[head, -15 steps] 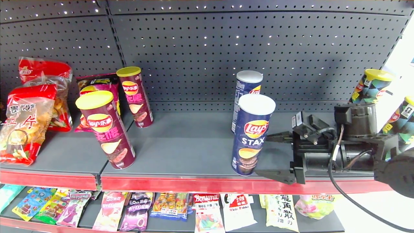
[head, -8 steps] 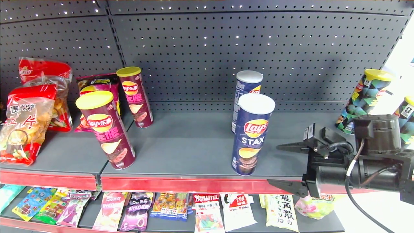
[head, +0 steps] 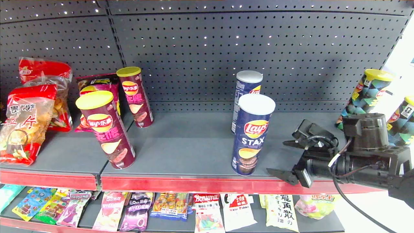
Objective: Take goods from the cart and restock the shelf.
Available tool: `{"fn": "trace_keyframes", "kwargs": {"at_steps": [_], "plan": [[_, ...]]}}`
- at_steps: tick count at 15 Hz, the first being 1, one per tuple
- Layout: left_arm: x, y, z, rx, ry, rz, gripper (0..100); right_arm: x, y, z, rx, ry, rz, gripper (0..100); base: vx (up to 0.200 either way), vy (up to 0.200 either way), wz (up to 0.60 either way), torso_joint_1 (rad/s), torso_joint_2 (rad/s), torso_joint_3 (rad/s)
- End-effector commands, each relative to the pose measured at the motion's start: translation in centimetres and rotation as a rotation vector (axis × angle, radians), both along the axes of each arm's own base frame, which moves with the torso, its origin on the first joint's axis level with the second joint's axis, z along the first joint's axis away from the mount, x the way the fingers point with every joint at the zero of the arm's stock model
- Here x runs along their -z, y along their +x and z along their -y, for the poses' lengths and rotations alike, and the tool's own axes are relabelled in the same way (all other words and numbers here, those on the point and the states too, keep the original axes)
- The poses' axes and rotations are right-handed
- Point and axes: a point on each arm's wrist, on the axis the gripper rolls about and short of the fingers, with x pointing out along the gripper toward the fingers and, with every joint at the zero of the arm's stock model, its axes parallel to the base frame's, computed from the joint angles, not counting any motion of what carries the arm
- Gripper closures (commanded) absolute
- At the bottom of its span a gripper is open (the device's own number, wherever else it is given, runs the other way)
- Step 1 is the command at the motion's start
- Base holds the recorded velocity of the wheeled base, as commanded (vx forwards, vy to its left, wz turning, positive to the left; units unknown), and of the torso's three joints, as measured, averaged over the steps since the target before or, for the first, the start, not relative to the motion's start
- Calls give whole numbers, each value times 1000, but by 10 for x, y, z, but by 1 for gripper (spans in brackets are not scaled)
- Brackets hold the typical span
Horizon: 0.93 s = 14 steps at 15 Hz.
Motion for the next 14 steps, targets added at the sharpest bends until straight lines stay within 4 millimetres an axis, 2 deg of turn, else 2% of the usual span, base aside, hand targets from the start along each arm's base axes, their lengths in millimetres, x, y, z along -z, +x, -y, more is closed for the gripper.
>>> {"fn": "trace_keyframes", "kwargs": {"at_steps": [1, 6, 14], "plan": [[0, 0, 0, 0, 0, -1, 0, 5, 10, -5, 6, -8, -16, 0, 0, 0, 0, 0, 0, 0], [0, 0, 0, -2, 0, -1, 0, 14, 19, -13, 42, -10, -43, 0, 0, 0, 0, 0, 0, 0], [0, 0, 0, 0, 0, -1, 0, 13, 29, -20, 36, 0, -32, 0, 0, 0, 0, 0, 0, 0]]}}
